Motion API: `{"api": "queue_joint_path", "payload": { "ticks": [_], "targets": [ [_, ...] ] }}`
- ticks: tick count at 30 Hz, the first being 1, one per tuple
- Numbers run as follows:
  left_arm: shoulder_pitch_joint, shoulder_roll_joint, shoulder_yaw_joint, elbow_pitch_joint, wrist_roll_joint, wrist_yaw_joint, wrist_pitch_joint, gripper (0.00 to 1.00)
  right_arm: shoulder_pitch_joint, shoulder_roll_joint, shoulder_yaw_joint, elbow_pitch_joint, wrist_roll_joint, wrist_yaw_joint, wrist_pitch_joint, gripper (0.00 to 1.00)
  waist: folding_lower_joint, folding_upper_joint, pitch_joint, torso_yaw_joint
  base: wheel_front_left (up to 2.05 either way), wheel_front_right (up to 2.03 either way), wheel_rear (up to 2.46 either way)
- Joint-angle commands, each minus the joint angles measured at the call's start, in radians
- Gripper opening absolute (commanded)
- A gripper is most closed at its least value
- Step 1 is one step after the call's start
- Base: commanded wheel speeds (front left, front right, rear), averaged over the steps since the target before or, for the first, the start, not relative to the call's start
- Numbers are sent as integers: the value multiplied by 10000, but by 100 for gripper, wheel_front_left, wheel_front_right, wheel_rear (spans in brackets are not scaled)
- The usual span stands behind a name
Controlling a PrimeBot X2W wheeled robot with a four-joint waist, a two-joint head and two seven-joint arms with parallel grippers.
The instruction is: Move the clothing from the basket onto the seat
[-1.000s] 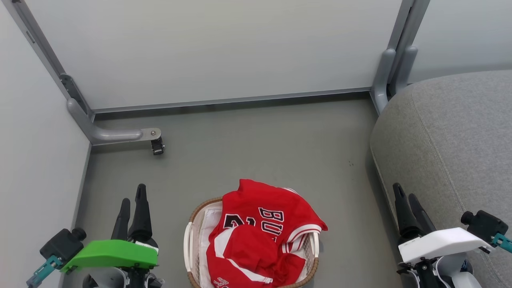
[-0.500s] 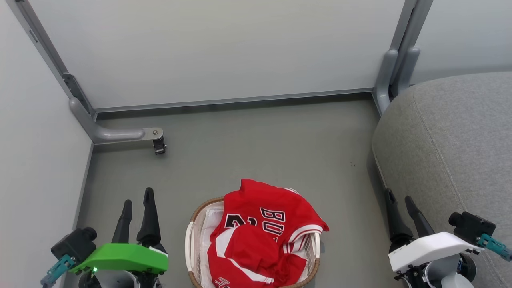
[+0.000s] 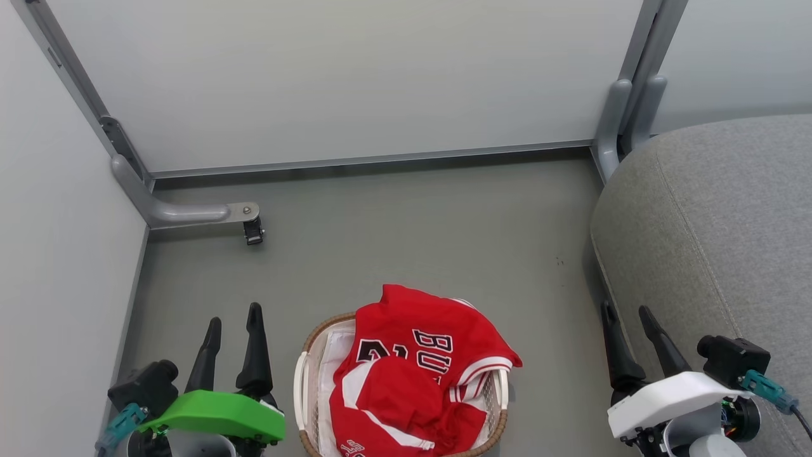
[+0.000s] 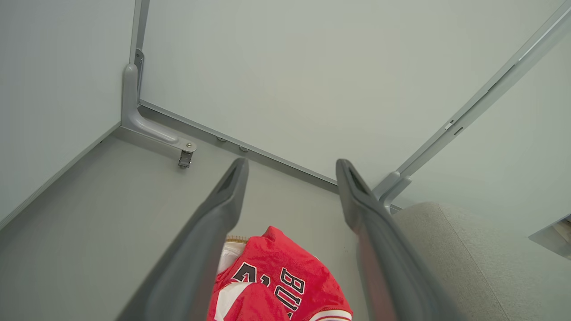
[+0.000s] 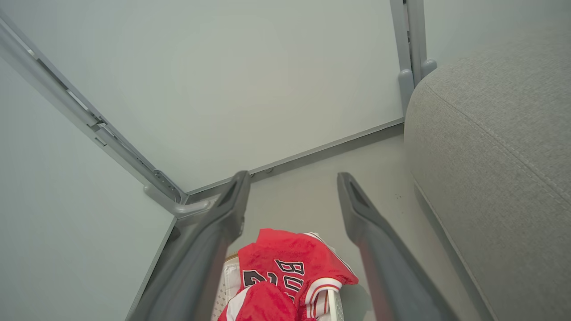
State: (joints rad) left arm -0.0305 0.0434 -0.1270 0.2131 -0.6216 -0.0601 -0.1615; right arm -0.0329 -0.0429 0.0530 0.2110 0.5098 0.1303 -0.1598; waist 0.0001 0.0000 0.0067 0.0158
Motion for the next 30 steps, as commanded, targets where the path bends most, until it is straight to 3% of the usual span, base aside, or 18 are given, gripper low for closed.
{"api": "queue_joint_path", "payload": {
  "ticks": [1,30],
  "targets": [
    [46,75,-20,-25,228,80,-95,100,-30,-60,33,-65,-281,5,-123,100,-1,0,2,8,0,0,0],
    [16,89,-314,669,2248,156,-720,100,50,-86,156,-41,-2741,5,-739,100,-1,0,-1,101,0,0,0]
  ]
}}
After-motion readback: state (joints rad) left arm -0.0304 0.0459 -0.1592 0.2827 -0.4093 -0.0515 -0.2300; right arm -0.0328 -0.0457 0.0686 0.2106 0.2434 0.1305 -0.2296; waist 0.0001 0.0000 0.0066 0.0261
